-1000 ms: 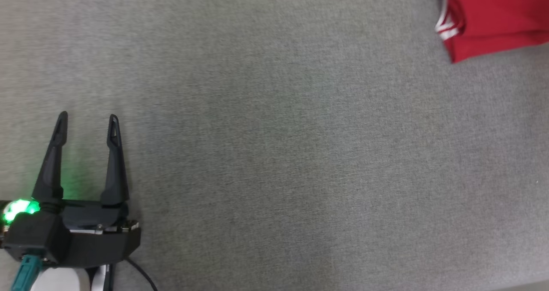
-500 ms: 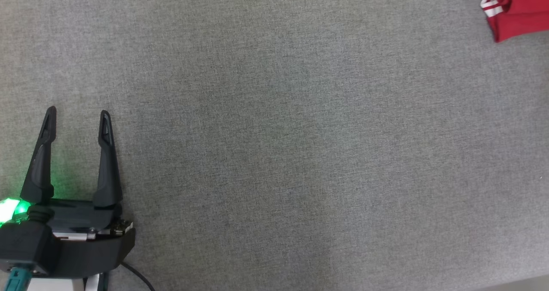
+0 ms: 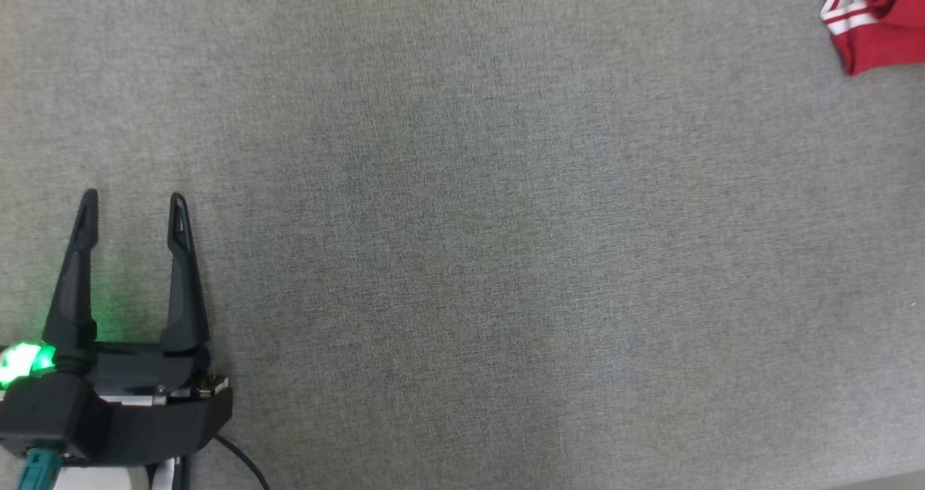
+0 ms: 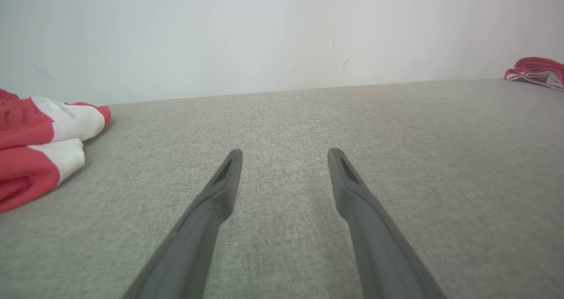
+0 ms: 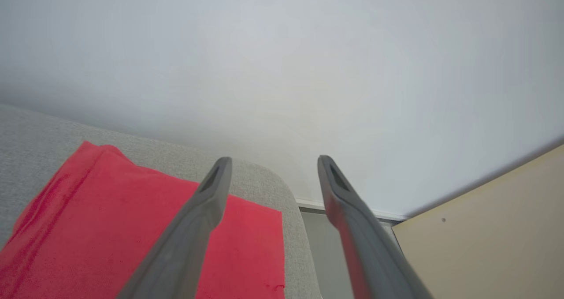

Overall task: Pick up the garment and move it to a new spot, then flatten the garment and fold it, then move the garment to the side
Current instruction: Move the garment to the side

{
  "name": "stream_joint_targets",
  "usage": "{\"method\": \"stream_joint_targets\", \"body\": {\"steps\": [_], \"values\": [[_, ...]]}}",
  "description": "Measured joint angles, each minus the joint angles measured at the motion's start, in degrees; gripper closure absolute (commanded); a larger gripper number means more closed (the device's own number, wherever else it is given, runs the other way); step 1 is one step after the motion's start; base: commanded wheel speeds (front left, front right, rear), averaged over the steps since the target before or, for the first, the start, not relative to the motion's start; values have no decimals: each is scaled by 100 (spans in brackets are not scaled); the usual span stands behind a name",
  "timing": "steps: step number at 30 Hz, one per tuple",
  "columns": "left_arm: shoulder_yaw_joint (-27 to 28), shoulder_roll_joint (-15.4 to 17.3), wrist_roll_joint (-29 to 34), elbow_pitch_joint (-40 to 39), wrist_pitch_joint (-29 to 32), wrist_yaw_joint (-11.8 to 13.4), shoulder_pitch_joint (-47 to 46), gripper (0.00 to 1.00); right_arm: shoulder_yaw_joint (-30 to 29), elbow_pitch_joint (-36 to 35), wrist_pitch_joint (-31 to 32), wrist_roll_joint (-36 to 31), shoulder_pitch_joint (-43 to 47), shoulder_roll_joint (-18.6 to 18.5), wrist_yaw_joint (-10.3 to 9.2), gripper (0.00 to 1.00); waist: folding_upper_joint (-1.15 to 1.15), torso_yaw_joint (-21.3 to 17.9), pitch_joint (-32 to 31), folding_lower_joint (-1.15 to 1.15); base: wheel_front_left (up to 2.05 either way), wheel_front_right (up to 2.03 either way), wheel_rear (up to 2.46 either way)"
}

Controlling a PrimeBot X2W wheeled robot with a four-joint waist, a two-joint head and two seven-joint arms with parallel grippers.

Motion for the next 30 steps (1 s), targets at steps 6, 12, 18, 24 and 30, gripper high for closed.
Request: {"method": "stream_joint_targets", "body": {"steps": [6, 12, 18, 24, 30], "values": [[3, -79, -115, 232, 7, 26, 129, 0, -107, -131, -547, 154, 252, 382, 0, 0, 0, 5, -331, 0, 0, 0, 0], [43, -168, -198, 426, 7, 47, 348, 0, -332, -554, -758, 314, 881, 815, 0, 0, 0, 32, -829, 0, 0, 0, 0], [111, -232, -240, 600, 7, 46, 655, 0, -797, -1273, -782, 263, 1884, 1145, 0, 0, 0, 77, -1411, -1, 0, 0, 0], [178, -272, -274, 704, 7, 43, 877, 0, -1288, -1941, -782, -59, 2928, 1517, 0, 0, 0, 118, -1885, -1, 0, 0, 0], [188, -327, -276, 779, 5, 34, 1097, 0, -1909, -2764, -783, -369, 4227, 1975, 0, 0, -1, 184, -2388, -2, 0, 0, 0]]}}
